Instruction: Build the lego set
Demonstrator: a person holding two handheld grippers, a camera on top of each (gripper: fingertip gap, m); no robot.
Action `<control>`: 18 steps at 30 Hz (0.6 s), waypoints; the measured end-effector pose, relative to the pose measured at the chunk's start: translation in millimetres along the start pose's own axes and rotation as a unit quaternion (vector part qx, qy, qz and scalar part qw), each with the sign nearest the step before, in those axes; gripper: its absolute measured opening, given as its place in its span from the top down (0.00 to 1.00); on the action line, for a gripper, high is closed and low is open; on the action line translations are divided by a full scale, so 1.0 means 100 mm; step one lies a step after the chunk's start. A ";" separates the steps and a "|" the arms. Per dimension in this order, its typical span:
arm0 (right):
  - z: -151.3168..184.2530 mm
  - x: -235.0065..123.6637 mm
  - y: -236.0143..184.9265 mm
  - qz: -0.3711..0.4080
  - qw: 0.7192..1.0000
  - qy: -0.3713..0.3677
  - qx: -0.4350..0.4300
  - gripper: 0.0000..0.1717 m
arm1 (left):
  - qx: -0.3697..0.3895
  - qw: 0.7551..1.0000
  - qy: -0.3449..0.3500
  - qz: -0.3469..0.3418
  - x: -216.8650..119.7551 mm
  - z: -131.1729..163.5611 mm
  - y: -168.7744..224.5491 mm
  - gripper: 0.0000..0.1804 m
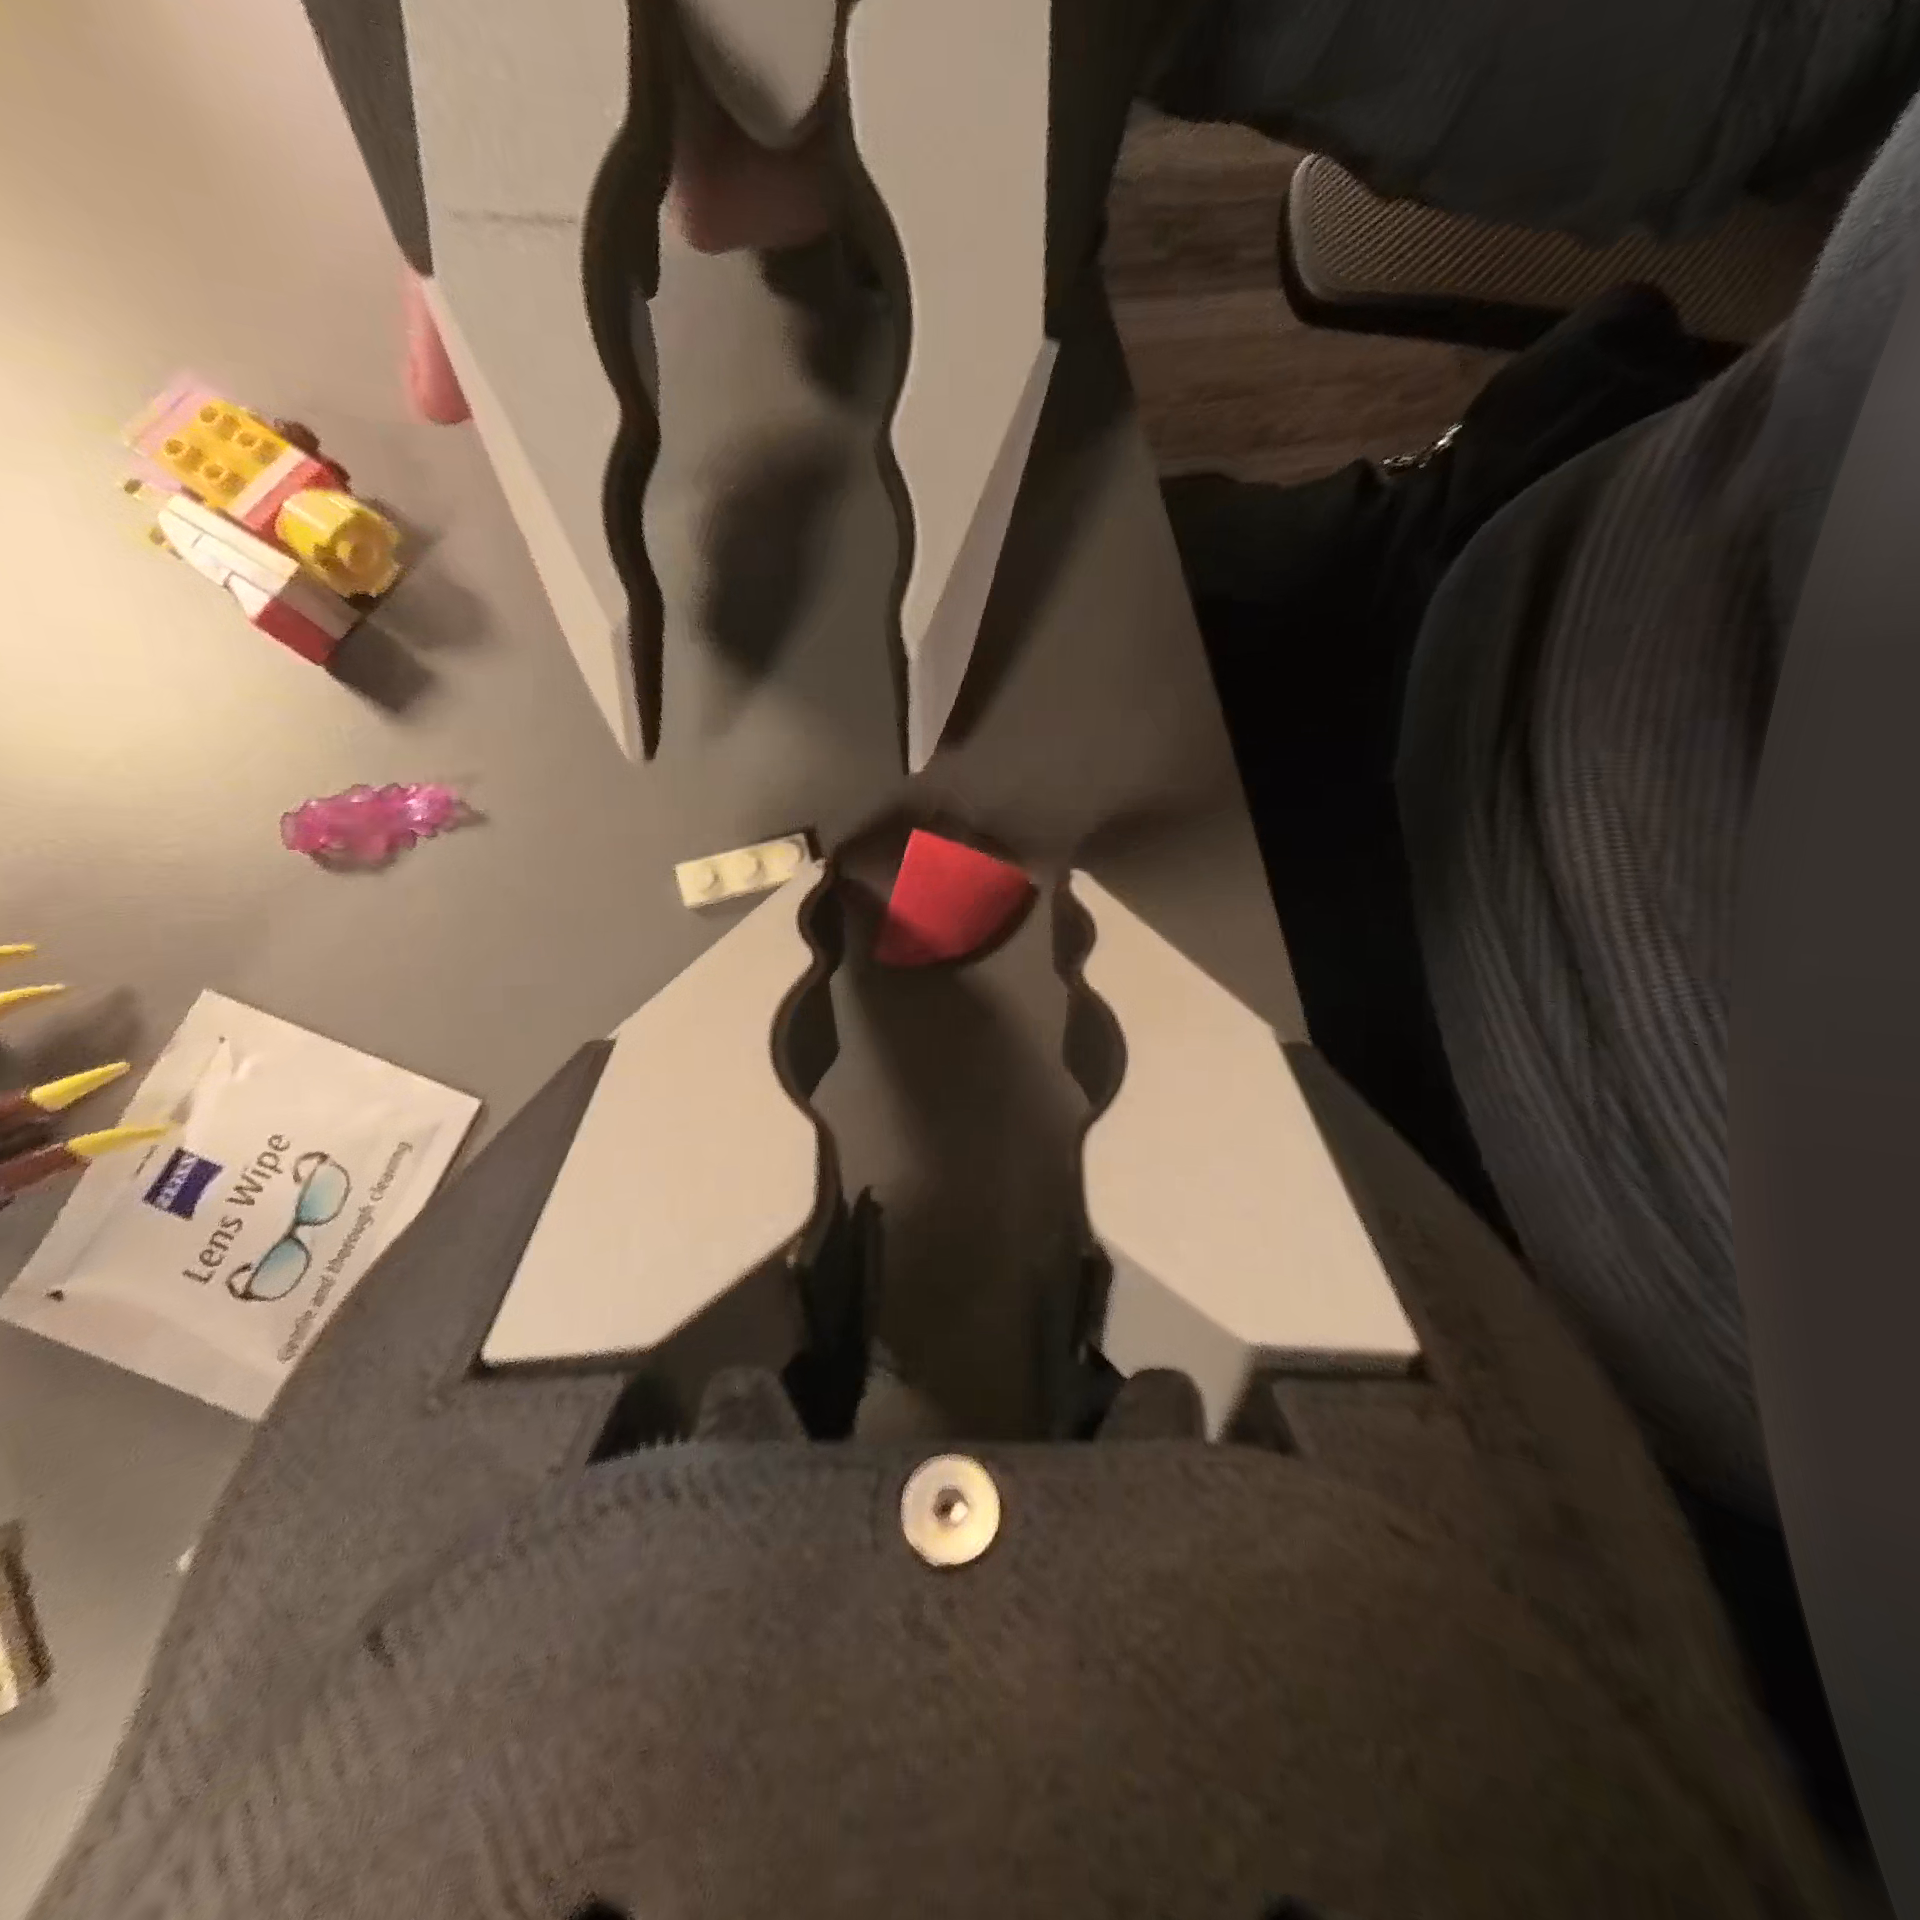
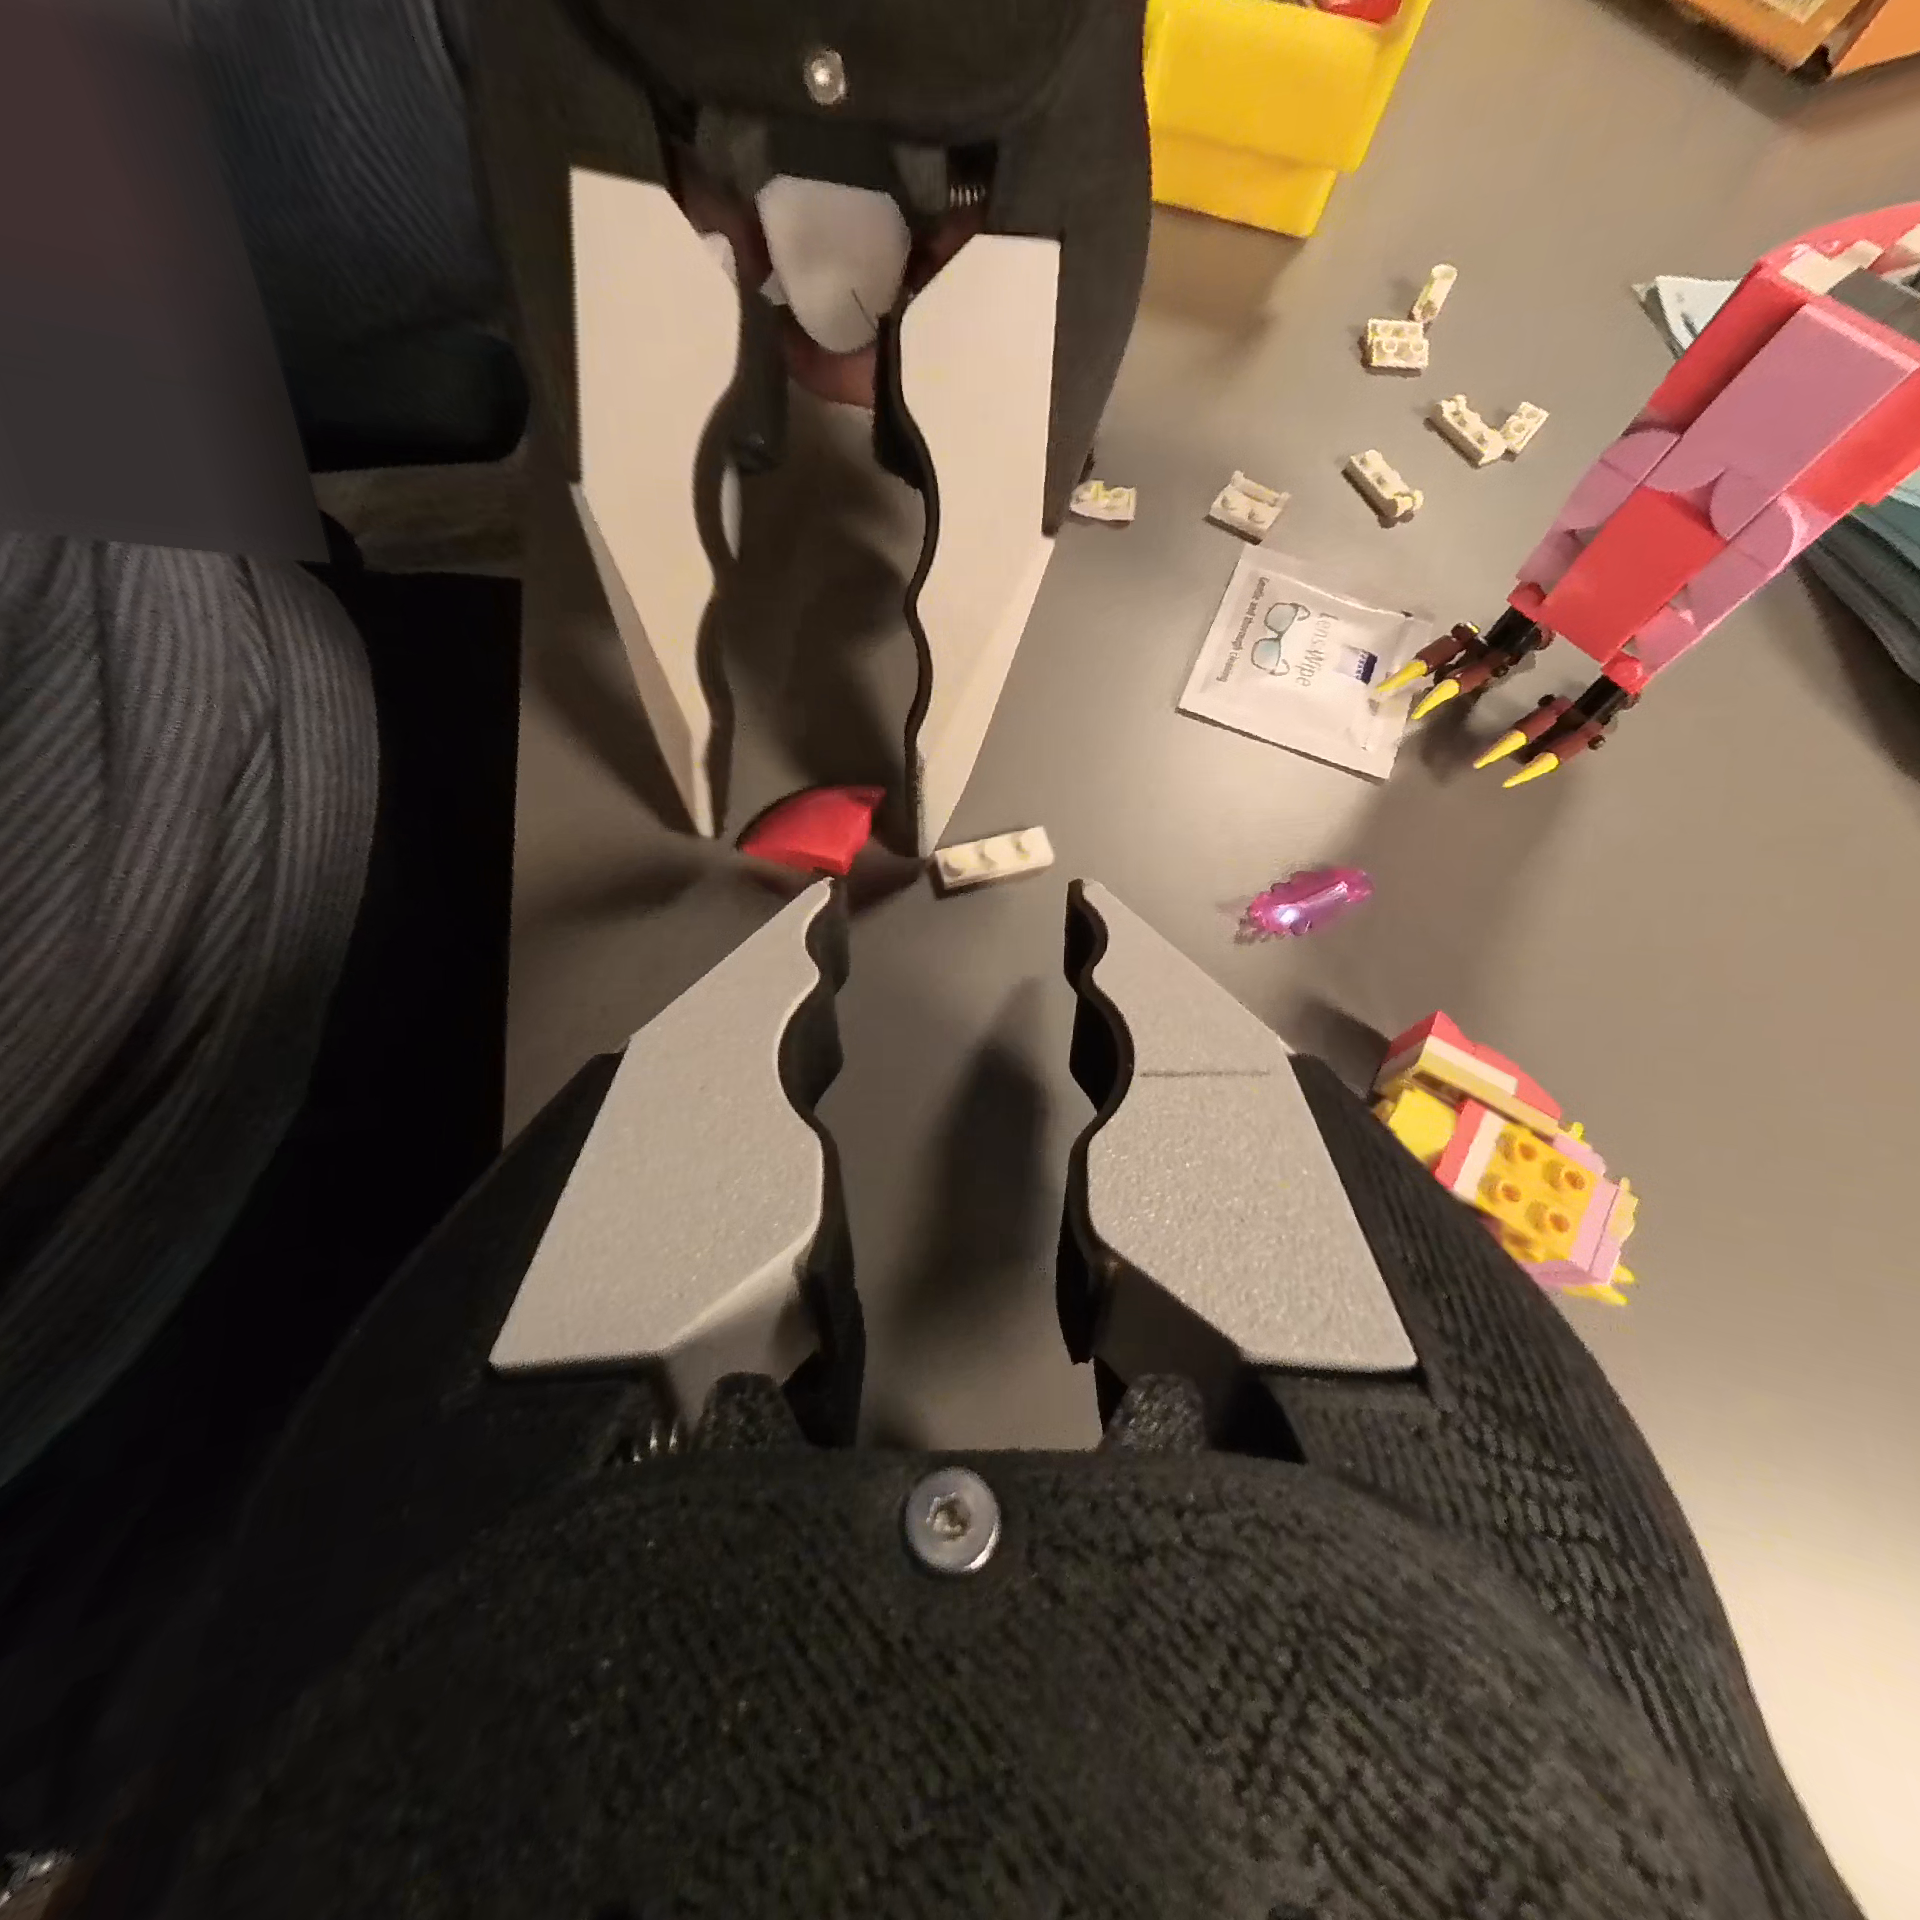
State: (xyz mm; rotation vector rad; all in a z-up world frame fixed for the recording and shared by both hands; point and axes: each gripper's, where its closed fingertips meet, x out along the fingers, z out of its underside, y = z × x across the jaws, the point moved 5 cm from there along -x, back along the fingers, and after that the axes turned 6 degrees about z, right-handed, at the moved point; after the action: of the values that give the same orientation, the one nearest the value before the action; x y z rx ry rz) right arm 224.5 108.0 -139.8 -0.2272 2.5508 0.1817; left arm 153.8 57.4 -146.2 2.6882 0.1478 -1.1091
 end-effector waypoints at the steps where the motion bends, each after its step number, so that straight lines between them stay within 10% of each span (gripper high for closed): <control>1: 0.00 -0.01 -0.01 0.002 1.000 0.001 0.000 0.76 | 0.004 1.000 -0.004 -0.011 0.00 0.00 -0.01 0.80; 18: -0.01 0.00 -0.12 0.001 1.000 -0.001 0.002 0.77 | -0.012 0.998 0.049 -0.023 -0.01 0.08 0.10 0.89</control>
State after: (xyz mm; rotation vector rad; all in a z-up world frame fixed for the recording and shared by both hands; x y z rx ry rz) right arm 226.2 96.5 -140.5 -0.2228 2.5484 0.1787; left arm 149.7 45.5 -148.8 2.7313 0.2398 -0.9833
